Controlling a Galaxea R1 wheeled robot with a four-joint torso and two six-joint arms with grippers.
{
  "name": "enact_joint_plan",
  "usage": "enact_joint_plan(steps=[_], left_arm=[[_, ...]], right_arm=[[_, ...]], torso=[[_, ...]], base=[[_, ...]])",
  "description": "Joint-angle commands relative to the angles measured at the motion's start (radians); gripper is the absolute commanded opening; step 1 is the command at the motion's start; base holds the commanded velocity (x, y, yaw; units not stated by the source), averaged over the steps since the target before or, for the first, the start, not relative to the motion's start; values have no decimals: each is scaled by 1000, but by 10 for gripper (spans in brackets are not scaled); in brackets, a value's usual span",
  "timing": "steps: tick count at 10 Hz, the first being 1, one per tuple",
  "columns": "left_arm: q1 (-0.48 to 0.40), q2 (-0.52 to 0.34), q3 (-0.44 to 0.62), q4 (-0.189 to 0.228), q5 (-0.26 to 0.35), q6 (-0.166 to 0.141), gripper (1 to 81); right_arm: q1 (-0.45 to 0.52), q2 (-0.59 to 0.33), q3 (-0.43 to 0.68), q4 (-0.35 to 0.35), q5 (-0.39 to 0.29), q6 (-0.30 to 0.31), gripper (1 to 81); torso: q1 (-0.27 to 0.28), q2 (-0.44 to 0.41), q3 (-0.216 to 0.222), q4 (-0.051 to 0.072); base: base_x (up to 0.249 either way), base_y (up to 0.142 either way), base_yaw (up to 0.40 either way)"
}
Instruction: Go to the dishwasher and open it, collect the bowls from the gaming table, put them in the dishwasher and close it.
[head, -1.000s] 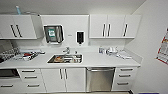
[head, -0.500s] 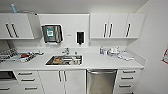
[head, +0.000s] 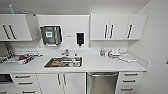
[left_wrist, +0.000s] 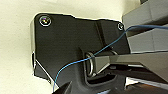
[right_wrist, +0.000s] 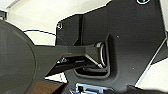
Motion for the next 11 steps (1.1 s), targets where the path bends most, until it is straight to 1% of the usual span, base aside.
enact_joint_plan(steps=[1,11], left_arm=[[-58,-24,13,14,37,8,811],[-58,-25,13,14,39,8,811]], right_arm=[[62,-20,14,-3,-49,0,811],[63,-17,7,-5,-50,0,811]], torso=[[1,0,0,0],[1,0,0,0]], base=[[140,0,0],[145,0,0]])
